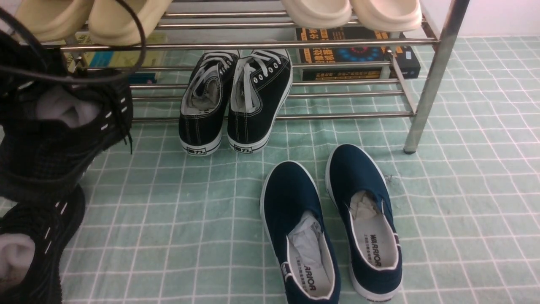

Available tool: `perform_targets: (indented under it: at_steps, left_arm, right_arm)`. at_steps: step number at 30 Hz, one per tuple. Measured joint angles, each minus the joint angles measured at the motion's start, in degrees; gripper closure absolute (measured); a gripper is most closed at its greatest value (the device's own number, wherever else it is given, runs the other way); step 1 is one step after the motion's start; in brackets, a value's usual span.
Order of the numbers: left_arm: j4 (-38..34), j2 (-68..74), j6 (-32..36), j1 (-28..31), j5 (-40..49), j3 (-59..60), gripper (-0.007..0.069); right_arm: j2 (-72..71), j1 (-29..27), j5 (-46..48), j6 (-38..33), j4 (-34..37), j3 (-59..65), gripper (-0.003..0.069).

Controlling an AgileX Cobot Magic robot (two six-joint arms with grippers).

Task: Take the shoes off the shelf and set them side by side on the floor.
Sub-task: 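Set the held shoe down on the floor in front of the rack with the left gripper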

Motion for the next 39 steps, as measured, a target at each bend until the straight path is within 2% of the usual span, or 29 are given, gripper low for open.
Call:
perform_targets:
  at_steps: [6, 14, 21, 27, 39]
  left_arm:
    - [-2.22, -2.4, -2.7, 0.0, -2.4, 10.3, 0.0613]
    - [-7.02, -2.61, -7.79, -0.06, -18.67, 20.85, 0.0612]
    - [-7.02, -2.61, -10.93, -0.06, -26.28, 26.26, 0.0611]
    - [-7.02, -2.61, -11.29, -0.06, -27.46, 30.3, 0.0608]
    - [-9.37, -2.65, -11.33, -0.06, -25.41, 30.59, 0.0582]
  right_arm:
    - [0.0, 0.0, 0.0, 0.0, 0.0, 0.0, 0.042]
    - [0.0, 0.0, 0.0, 0.0, 0.0, 0.0, 0.042]
    - [0.0, 0.0, 0.0, 0.0, 0.0, 0.0, 0.042]
    - [0.0, 0.0, 0.0, 0.0, 0.0, 0.0, 0.042]
    - [0.0, 0.0, 0.0, 0.0, 0.0, 0.0, 0.042]
